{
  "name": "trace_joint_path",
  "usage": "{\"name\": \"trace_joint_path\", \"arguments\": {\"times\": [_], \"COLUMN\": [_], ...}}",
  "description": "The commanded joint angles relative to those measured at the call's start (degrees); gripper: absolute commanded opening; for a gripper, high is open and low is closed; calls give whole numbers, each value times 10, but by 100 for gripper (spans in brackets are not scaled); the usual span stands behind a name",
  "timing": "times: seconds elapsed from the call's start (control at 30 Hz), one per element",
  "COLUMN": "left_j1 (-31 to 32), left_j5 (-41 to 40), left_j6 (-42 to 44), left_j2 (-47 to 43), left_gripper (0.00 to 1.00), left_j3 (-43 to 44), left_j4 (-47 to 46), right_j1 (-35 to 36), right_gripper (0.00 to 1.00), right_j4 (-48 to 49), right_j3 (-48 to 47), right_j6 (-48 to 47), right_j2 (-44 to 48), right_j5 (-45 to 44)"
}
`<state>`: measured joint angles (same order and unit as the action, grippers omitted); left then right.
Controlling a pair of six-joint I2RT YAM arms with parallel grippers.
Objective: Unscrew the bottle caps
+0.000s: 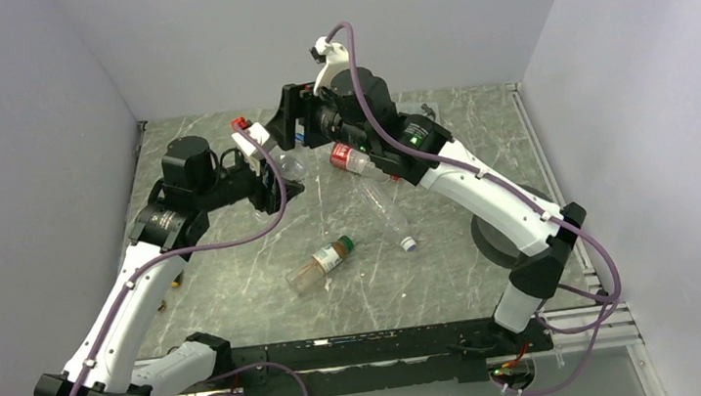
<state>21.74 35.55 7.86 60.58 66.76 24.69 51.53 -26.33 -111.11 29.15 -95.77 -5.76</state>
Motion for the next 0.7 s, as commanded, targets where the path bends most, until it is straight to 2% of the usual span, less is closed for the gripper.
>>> {"name": "trace_joint_path", "arguments": {"times": [0.0,0.23,0.43,0.67], "left_j1": [1,1,1,1], "left_j5": [-16,-27,-28,-37], "left_j6": [-4,-7,-11,-20], "left_j2": [-6,-1,2,6], "left_gripper": [6,6,6,6], "left_j3": [11,15,18,24], "left_j4": [-22,-26,-25,-32], "right_j1": [1,1,1,1], "right_gripper": [75,64,36,15], "right_j4": [13,33,50,61], "right_j3": [35,72,80,86], "right_j6": [8,13,21,28], "right_j2": [46,71,75,75], "right_j5": [-24,-21,-10,5]}}
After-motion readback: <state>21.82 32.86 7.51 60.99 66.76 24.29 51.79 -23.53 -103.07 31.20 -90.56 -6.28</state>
